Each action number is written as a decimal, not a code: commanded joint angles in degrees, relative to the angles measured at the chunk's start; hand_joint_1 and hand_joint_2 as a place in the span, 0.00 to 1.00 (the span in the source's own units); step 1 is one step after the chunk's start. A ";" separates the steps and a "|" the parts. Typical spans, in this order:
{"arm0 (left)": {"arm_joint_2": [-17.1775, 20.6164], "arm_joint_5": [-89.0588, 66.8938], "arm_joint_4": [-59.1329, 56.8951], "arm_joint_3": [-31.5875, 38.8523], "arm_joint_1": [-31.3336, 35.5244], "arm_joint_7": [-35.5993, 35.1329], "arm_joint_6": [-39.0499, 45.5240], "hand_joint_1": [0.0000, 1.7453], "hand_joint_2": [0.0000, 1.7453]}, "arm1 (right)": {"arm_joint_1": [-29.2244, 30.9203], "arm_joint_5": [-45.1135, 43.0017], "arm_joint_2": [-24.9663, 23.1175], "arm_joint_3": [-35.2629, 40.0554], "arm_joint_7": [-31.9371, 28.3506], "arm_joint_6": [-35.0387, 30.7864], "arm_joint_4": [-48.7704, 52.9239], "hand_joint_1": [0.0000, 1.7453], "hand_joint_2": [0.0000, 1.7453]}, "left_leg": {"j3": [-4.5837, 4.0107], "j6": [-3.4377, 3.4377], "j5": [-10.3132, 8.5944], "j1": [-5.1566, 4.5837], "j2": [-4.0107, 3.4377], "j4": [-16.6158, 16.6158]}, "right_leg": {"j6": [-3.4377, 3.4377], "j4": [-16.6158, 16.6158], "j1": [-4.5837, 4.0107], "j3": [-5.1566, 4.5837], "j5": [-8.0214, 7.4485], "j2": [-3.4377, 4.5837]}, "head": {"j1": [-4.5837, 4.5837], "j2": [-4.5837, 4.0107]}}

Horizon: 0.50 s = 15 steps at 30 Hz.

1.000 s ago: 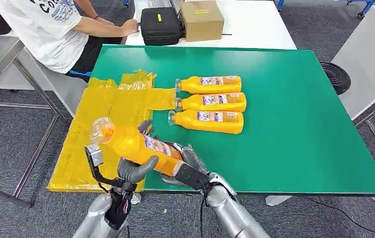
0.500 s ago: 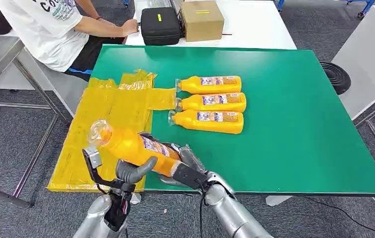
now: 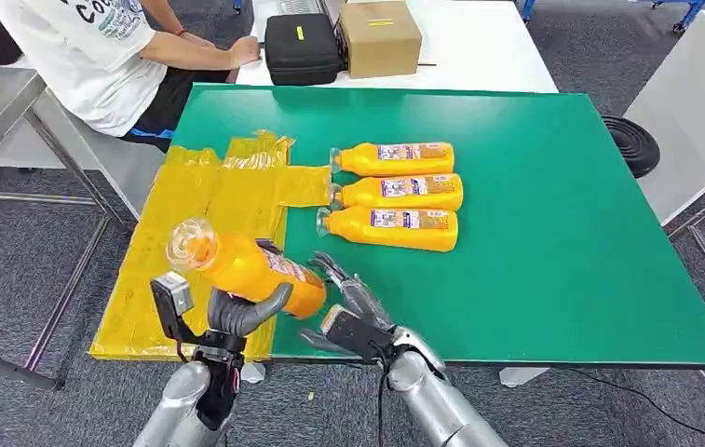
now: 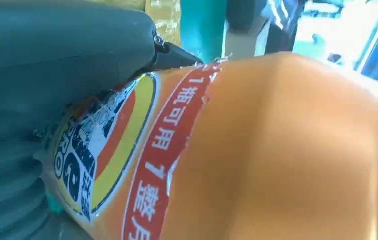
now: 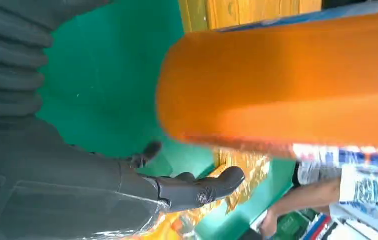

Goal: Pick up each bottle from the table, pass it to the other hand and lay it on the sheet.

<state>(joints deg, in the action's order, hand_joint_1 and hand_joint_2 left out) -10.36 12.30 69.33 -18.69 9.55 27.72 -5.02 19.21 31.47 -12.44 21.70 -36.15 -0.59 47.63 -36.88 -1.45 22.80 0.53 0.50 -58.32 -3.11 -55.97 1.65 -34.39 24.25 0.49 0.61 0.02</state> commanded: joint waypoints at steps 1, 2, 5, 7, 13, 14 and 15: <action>3.64 -6.24 4.06 5.66 3.31 -1.13 5.52 1.00 1.00 | -3.47 1.53 3.43 -1.47 2.41 0.01 10.76 0.00 0.00 | 0.05 0.04 0.04 0.04 0.03 -0.02 | 0.13 -0.01 -0.06 0.08 0.05 -0.09 | 0.00 0.00; 3.94 -7.60 4.33 5.69 3.46 -1.17 6.18 1.00 1.00 | -3.67 1.53 3.47 -1.59 2.41 0.01 11.12 0.00 0.00 | 0.12 0.05 0.07 0.05 0.03 -0.04 | 0.18 -0.03 -0.08 0.15 0.09 -0.11 | 0.00 0.00; 7.96 -23.22 5.74 4.88 5.91 -3.56 10.63 1.00 1.00 | -6.26 1.56 4.08 -2.96 2.57 -0.62 14.73 0.00 0.00 | 0.12 0.05 0.06 0.06 0.08 -0.01 | 0.18 -0.01 -0.09 0.17 0.09 -0.15 | 0.00 0.00; 7.47 -24.52 6.15 7.59 6.86 -4.50 8.48 1.00 1.00 | -7.50 1.54 4.62 -3.65 2.62 -0.36 16.37 0.00 0.00 | 0.07 0.05 0.03 0.08 0.12 -0.02 | 0.16 0.00 -0.11 0.14 0.07 -0.19 | -0.02 0.00; 14.87 -36.86 -0.08 4.41 16.29 -7.70 6.12 1.00 1.00 | -11.40 -0.31 5.77 -8.23 1.40 -1.36 21.81 0.00 0.00 | 0.10 0.05 0.02 0.11 0.18 -0.03 | 0.19 -0.02 -0.15 0.19 0.09 -0.27 | -0.04 0.00; 15.99 -37.90 -1.13 3.61 17.35 -8.02 5.07 1.00 1.00 | -11.62 -0.53 5.79 -8.61 1.23 -1.28 22.28 0.00 0.00 | 0.04 0.06 -0.01 0.11 0.19 -0.04 | 0.16 -0.04 -0.14 0.12 0.07 -0.25 | 0.00 0.00; 17.50 -39.66 -2.27 2.35 18.76 -8.91 4.09 1.00 1.00 | -11.84 -0.89 5.77 -9.17 1.10 -1.23 22.86 0.00 0.00 | 0.04 0.05 -0.02 0.09 0.10 -0.01 | 0.14 -0.01 -0.11 0.08 0.03 -0.15 | -0.02 0.00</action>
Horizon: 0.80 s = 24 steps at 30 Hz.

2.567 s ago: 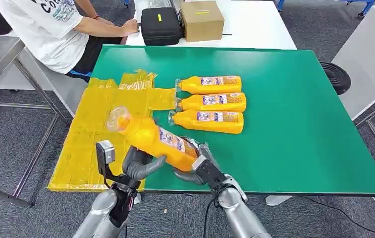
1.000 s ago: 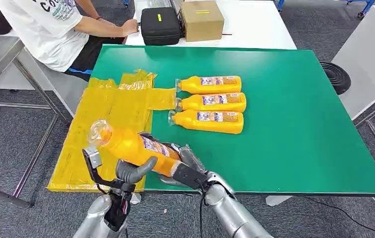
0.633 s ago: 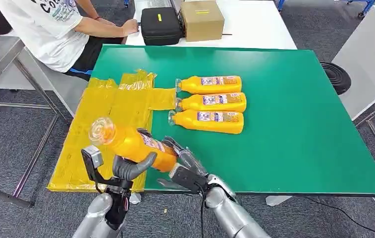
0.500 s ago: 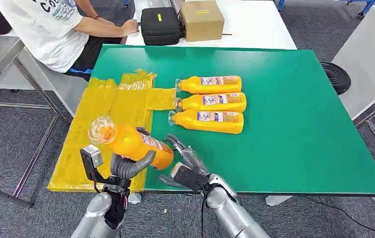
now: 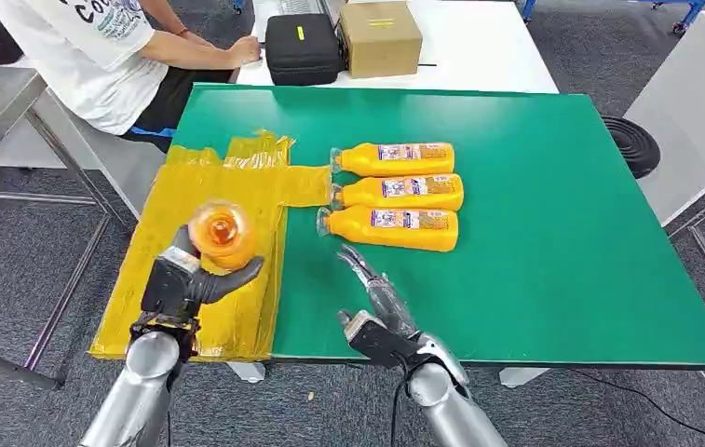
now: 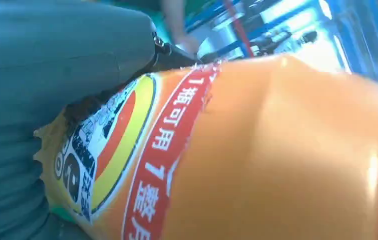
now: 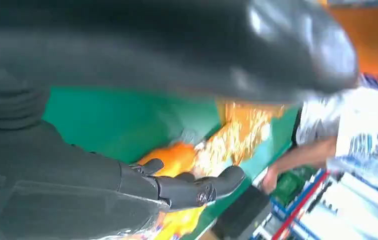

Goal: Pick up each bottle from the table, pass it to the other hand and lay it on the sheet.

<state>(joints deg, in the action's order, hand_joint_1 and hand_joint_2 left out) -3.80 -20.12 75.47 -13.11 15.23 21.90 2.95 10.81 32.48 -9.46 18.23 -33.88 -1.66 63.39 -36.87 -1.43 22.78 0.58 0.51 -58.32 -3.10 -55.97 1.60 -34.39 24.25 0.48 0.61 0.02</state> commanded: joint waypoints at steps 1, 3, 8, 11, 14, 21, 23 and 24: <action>13.26 -10.11 -10.79 -5.46 15.58 -4.96 -6.04 1.00 1.00 | -3.70 -1.95 2.72 -6.46 -1.22 -0.22 8.01 0.00 0.00 | 0.10 0.06 0.01 0.06 0.13 -0.02 | 0.20 -0.04 -0.09 0.15 0.07 -0.21 | 0.00 0.00; 15.84 -13.41 -14.04 -8.06 18.56 -6.33 -8.73 1.00 1.00 | -3.59 -2.18 2.53 -7.20 -1.39 0.07 8.86 0.00 0.00 | 0.13 0.12 -0.01 0.10 0.16 -0.04 | 0.25 -0.07 -0.13 0.18 0.09 -0.25 | -0.02 0.00; 15.67 -13.40 -14.92 -8.04 18.71 -5.82 -8.96 1.00 1.00 | -3.43 -2.22 2.31 -7.34 -1.40 0.25 8.89 0.00 0.00 | 0.20 0.16 0.00 0.10 0.01 -0.02 | 0.22 -0.08 -0.14 0.20 0.08 -0.11 | -0.02 0.00; 19.69 -20.20 -19.27 -15.30 21.61 -8.51 -13.90 1.00 1.00 | -3.05 -2.72 2.01 -8.13 -1.47 0.60 10.24 0.00 0.00 | 0.15 0.17 -0.02 0.11 0.01 -0.01 | 0.20 -0.09 -0.15 0.13 0.06 -0.09 | 0.00 0.00; 21.32 -24.73 -26.60 -22.41 26.30 -7.18 -16.46 1.00 1.00 | -3.34 -2.90 2.07 -8.99 -0.84 1.17 12.15 0.00 0.00 | 0.13 0.17 -0.05 0.11 0.12 -0.03 | 0.20 -0.12 -0.14 0.14 0.08 -0.20 | -0.04 0.00; 19.86 -28.33 -36.15 -32.16 34.41 -6.11 -21.67 1.00 1.00 | -3.92 -2.91 1.90 -9.86 -0.79 1.43 12.94 0.00 0.00 | 0.05 0.18 -0.09 0.13 0.13 -0.05 | 0.24 -0.13 -0.15 0.04 0.04 -0.23 | 0.00 0.00; 19.45 -28.55 -37.41 -32.84 34.70 -6.50 -21.01 1.00 1.00 | -4.33 -2.91 1.76 -10.07 -0.79 1.37 13.38 0.00 0.00 | 0.12 0.19 -0.05 0.15 0.07 -0.06 | 0.27 -0.13 -0.18 0.11 0.05 -0.17 | 0.00 0.00; 19.07 -28.07 -38.24 -32.69 34.28 -6.98 -19.78 1.00 1.00 | -4.56 -2.91 1.59 -10.30 -0.80 1.41 13.59 0.00 0.00 | 0.05 0.18 -0.09 0.10 0.02 -0.03 | 0.21 -0.13 -0.13 0.01 0.00 -0.10 | -0.02 0.00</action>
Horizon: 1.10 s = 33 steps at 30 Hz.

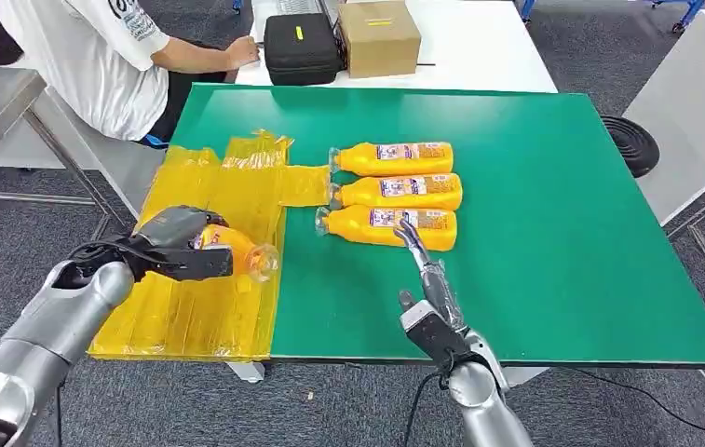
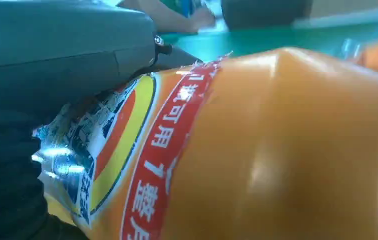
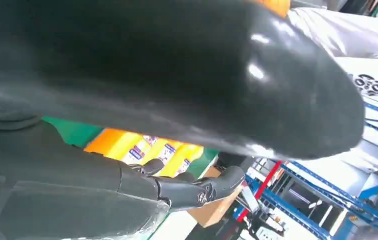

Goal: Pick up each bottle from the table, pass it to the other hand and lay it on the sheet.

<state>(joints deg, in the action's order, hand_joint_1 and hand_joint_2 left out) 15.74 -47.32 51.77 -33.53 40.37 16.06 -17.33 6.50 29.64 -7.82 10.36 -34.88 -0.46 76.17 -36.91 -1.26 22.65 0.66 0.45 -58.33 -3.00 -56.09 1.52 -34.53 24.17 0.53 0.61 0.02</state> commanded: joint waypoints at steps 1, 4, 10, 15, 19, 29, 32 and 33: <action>-0.60 -0.88 -15.13 -12.60 8.79 -1.44 1.20 1.00 1.00 | -0.27 -0.07 -0.15 -2.50 0.17 0.36 0.87 0.00 0.00 | 0.08 0.01 0.03 0.03 0.09 -0.01 | 0.11 0.00 -0.05 0.13 0.06 -0.14 | -0.04 0.00; -0.74 -0.44 -15.54 -12.62 8.06 -2.08 2.45 1.00 1.00 | -0.08 -0.04 -0.34 -2.63 0.17 0.44 0.58 0.00 0.00 | 0.24 0.03 0.10 0.04 0.06 0.01 | 0.20 0.03 -0.08 0.31 0.12 -0.15 | -0.02 0.00; -1.80 -0.95 -16.97 -13.60 7.89 -3.24 3.80 1.00 1.00 | 0.14 0.13 -0.60 -2.88 0.15 0.66 0.51 0.00 0.00 | 0.14 0.02 0.08 0.04 0.02 -0.03 | 0.15 0.00 -0.07 0.18 0.08 -0.10 | -0.02 0.00; -2.74 -0.60 -18.06 -13.60 7.82 -3.47 4.07 1.00 1.00 | -0.22 0.22 -0.64 -3.11 0.17 0.74 0.73 0.00 0.00 | 0.04 0.01 0.02 0.02 0.08 -0.01 | 0.10 0.01 -0.05 0.09 0.04 -0.13 | -0.04 0.00; -3.07 -0.63 -19.01 -13.97 7.18 -3.36 4.70 1.00 1.00 | -0.48 0.29 -0.55 -3.28 0.17 0.78 0.40 0.00 0.00 | 0.15 0.01 0.08 0.05 0.08 -0.02 | 0.16 0.03 -0.08 0.23 0.09 -0.16 | -0.02 0.00; -4.49 -0.43 -22.00 -14.38 6.10 -3.31 4.64 1.00 1.00 | -0.72 0.39 -0.37 -3.12 -0.07 0.91 -0.44 0.00 0.00 | 0.25 0.02 0.08 0.03 0.04 0.03 | 0.18 0.06 -0.07 0.30 0.09 -0.13 | -0.02 0.00; -5.05 -0.79 -23.00 -14.79 5.34 -3.45 5.06 1.00 1.00 | -0.69 0.39 -0.37 -3.05 -0.12 0.92 -0.66 0.00 0.00 | 0.30 0.02 0.10 0.03 0.02 0.03 | 0.21 0.06 -0.08 0.36 0.10 -0.12 | -0.02 0.00; -5.24 -0.79 -23.21 -14.82 5.01 -3.42 5.23 1.00 1.00 | -0.73 0.40 -0.35 -3.01 -0.16 0.92 -0.74 0.00 0.00 | 0.24 0.01 0.07 0.01 -0.03 0.05 | 0.15 0.07 -0.04 0.27 0.05 -0.04 | -0.02 0.00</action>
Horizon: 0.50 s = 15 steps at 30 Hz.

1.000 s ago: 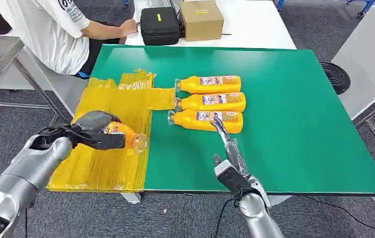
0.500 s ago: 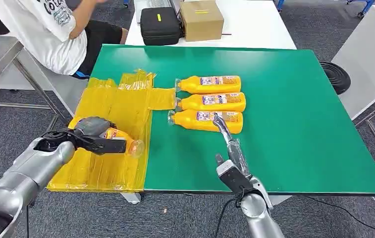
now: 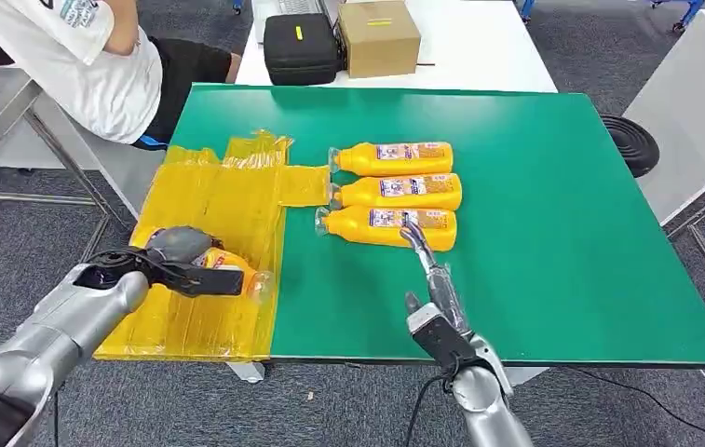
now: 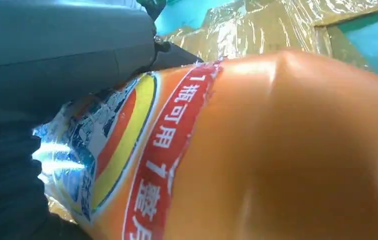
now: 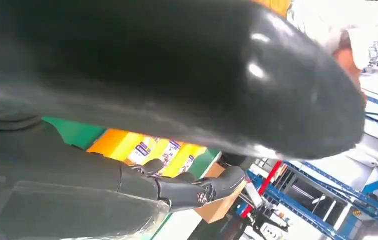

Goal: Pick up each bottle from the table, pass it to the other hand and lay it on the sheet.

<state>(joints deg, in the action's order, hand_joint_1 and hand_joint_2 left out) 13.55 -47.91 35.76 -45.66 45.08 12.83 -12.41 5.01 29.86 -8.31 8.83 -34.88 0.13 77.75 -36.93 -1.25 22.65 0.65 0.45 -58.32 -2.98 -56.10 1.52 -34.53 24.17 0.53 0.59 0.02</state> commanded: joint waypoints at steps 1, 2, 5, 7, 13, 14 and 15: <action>-3.49 -0.57 -7.93 -2.91 0.13 -0.42 0.73 0.89 1.00 | 0.78 0.18 0.14 -1.42 -0.22 0.29 -2.59 0.00 0.00 | 0.34 0.00 0.09 0.03 0.00 0.06 | 0.18 0.11 -0.07 0.38 0.08 -0.10 | 0.00 0.00; -3.75 -0.68 -8.30 -2.95 -0.01 -0.45 1.03 0.89 1.00 | 0.78 0.17 0.14 -1.39 -0.32 0.21 -2.76 0.00 0.00 | 0.25 0.00 0.05 0.00 0.00 0.07 | 0.12 0.08 -0.02 0.26 0.05 -0.07 | 0.00 0.00; -4.11 -1.21 -9.18 -3.39 0.08 -0.51 1.52 0.81 1.00 | 0.88 0.08 0.13 -1.41 -0.48 0.03 -3.24 0.00 0.00 | 0.31 0.00 0.05 0.00 0.03 0.10 | 0.13 0.11 -0.03 0.35 0.06 -0.09 | 0.02 0.00; -4.37 -0.70 -9.80 -3.01 0.22 -0.02 0.74 0.68 1.00 | 0.96 0.07 0.13 -1.42 -0.54 0.01 -3.54 0.00 0.00 | 0.32 0.01 0.06 0.00 0.00 0.09 | 0.14 0.10 -0.03 0.37 0.06 -0.06 | 0.00 0.00; -4.75 -0.93 -11.09 -3.31 0.40 0.62 0.21 0.66 1.00 | 1.24 0.07 0.10 -1.44 -0.66 -0.01 -4.01 0.00 0.00 | 0.35 0.01 0.05 0.00 -0.03 0.08 | 0.12 0.08 -0.03 0.37 0.04 -0.02 | 0.02 0.00; -4.79 -0.71 -11.40 -3.46 0.47 1.36 -0.96 0.61 1.00 | 1.43 0.05 0.15 -1.41 -0.74 0.00 -4.29 0.00 0.00 | 0.33 0.01 0.03 -0.01 -0.02 0.07 | 0.09 0.06 -0.02 0.34 0.02 -0.02 | 0.00 0.00; -4.71 -0.70 -11.40 -3.46 0.52 1.41 -1.00 0.61 1.00 | 1.49 0.05 0.14 -1.40 -0.74 0.01 -4.32 0.00 0.00 | 0.42 0.02 0.06 0.00 -0.04 0.09 | 0.15 0.09 -0.04 0.45 0.04 -0.02 | 0.02 0.00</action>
<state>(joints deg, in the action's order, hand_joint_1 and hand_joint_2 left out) 10.71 -49.18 30.58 -46.71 45.48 12.83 -10.82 4.97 29.88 -8.31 8.81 -35.12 0.13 77.33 -36.75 -1.24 22.65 0.65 0.47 -58.32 -2.98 -56.11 1.52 -34.32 24.17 0.52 0.61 0.02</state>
